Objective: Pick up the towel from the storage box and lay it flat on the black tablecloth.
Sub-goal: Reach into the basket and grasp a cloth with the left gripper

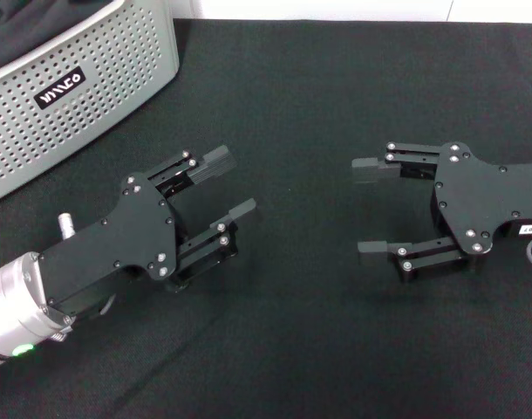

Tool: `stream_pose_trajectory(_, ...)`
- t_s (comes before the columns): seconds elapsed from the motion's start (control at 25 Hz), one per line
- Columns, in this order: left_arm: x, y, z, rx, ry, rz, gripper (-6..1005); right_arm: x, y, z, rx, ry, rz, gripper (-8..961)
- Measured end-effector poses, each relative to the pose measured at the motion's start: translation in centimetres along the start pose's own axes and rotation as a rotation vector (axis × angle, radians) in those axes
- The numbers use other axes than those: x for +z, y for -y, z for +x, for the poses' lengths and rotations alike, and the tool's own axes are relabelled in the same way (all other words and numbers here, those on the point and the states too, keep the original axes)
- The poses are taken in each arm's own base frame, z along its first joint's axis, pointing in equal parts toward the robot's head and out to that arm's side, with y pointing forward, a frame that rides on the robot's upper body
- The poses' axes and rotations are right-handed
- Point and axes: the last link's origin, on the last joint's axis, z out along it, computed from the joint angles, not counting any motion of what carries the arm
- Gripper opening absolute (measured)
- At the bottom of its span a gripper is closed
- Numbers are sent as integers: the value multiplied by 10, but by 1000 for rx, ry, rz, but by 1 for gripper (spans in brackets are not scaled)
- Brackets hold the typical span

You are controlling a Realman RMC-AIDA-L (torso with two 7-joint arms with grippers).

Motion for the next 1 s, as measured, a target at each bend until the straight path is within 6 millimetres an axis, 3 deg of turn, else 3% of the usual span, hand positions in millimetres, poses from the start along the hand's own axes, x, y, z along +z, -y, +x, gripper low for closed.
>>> stream_pose_trajectory(0.32,-2,-1,-1,-6,-4,16,614,2,-1,0,6,7,-6,857)
stream_pose_trajectory(0.64,-6,6,3,-29,-67,112,629,-4,1,-3,22,69,39,857)
stream_pose_trajectory(0.84,-10,20,14,-143,-167,213,634,-21,8,-1,71,158,141,857)
stream_pose_trajectory(1.0,-21,48,30,-265,-328,384,632,-29,10,5,110,197,192,857)
